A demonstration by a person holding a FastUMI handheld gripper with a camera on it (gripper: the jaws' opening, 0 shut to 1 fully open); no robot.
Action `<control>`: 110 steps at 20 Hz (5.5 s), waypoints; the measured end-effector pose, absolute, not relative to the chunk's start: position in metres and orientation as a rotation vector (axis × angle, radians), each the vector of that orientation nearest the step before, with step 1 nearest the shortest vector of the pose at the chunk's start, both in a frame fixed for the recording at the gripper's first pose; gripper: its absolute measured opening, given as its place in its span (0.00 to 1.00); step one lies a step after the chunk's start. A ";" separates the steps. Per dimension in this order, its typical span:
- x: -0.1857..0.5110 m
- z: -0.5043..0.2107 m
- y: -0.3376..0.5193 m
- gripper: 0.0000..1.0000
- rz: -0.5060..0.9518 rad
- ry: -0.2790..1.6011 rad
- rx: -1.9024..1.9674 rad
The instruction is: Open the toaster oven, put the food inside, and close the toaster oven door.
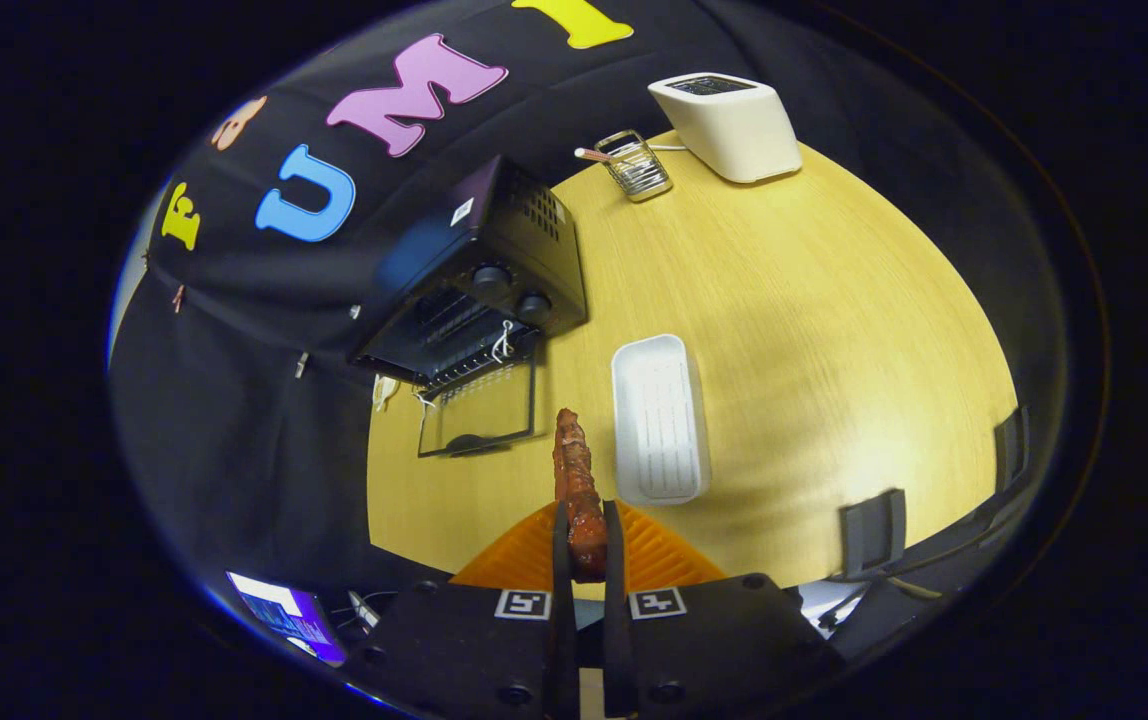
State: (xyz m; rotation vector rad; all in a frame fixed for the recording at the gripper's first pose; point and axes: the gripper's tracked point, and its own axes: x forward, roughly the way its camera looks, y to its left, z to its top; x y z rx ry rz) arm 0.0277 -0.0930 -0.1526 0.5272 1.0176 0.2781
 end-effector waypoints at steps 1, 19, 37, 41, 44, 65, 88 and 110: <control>0.025 -0.149 -0.081 0.14 0.267 0.999 0.538; 0.086 -0.123 0.085 0.14 0.250 0.690 0.660; 0.237 -0.202 0.157 0.14 0.229 0.487 0.667; 0.254 -0.208 0.152 0.14 0.197 0.413 0.624; 0.260 -0.203 0.151 0.16 0.191 0.378 0.610; 0.131 -0.192 0.132 0.98 0.190 0.498 0.144; 0.086 -0.316 0.135 0.99 0.088 0.804 -0.082; 0.119 -0.186 0.144 0.99 0.186 0.487 -0.010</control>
